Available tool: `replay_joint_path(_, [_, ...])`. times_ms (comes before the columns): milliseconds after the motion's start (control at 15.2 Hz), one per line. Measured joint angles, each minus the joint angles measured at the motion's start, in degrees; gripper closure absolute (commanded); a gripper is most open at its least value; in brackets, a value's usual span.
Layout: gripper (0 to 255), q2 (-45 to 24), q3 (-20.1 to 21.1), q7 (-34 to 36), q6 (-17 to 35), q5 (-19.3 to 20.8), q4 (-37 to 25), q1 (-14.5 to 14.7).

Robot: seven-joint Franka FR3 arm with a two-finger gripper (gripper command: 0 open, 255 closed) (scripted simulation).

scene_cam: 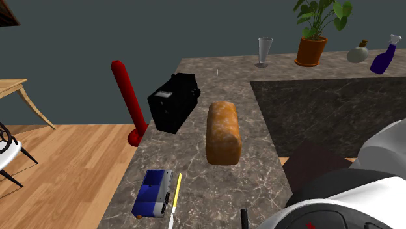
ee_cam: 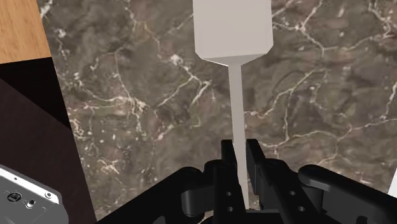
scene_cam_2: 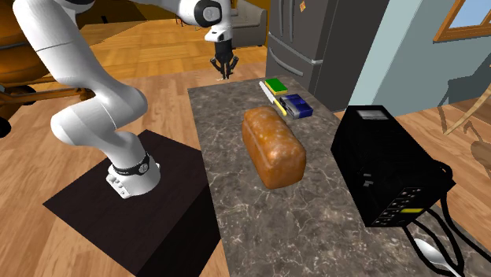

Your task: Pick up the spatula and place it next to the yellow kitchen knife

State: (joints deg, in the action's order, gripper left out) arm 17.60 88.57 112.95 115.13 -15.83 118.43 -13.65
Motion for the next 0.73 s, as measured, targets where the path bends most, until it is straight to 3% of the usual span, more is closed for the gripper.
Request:
replay_joint_path(396, [255, 0.7, 5.3, -0.8, 4.3, -1.4, 2.9, -4.5])
replay_joint_path(726, [255, 2.6, 11.6, -2.4, 7.5, -4.0, 4.2, -10.4])
